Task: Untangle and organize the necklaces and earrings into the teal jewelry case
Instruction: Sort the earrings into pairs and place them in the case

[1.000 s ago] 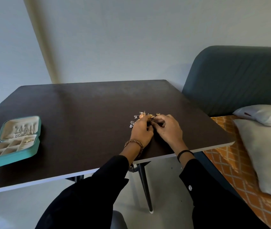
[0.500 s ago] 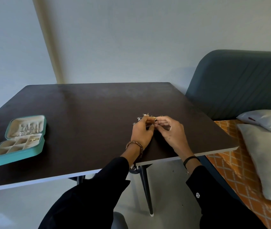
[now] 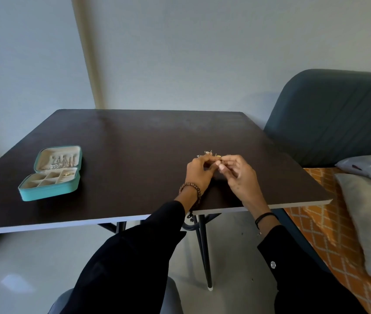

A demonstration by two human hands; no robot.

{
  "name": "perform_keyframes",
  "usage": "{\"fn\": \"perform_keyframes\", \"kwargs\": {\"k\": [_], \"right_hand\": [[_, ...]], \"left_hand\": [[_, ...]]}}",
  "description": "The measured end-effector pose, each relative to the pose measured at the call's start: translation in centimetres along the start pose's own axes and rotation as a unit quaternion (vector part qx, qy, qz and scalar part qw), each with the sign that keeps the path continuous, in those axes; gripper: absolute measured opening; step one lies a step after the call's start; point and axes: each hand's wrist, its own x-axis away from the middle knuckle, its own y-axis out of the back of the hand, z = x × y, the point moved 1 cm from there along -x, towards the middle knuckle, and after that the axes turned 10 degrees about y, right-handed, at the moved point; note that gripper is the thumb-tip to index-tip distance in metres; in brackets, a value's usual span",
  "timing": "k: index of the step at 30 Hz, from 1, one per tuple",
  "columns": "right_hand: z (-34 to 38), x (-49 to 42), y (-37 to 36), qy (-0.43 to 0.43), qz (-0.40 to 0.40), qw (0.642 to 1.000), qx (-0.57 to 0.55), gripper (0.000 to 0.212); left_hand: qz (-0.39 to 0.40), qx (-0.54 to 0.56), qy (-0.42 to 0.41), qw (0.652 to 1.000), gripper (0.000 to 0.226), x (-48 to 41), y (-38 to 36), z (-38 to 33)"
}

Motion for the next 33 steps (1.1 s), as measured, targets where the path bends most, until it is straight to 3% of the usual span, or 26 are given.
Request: {"fn": "perform_keyframes", "kwargs": {"k": [15, 21, 27, 33], "right_hand": [[3.2, 2.0, 0.8, -0.042, -0.013, 0.998, -0.041, 0.025], [5.5, 2.1, 0.2, -0.012, 0.002, 1.0, -0.028, 0.024], [8.8, 2.0, -2.5, 0.031, 0.042, 0.998, -0.023, 0.02], [12.2, 2.2, -6.2, 0.063, 0.06, 0.994, -0.069, 0.022]], "left_hand": [[0.001, -0.1, -0.083, 0.991, 0.01, 2.4, 1.8, -1.0], [-0.023, -0.148, -0.11, 0.983, 0.012, 3.4, 4.4, -1.4], [-0.051, -0.135, -0.097, 0.985, 0.01, 5.5, 8.8, -1.3], [-0.062, 0.003, -0.011, 0.998, 0.01, 8.0, 13.9, -1.0]]}}
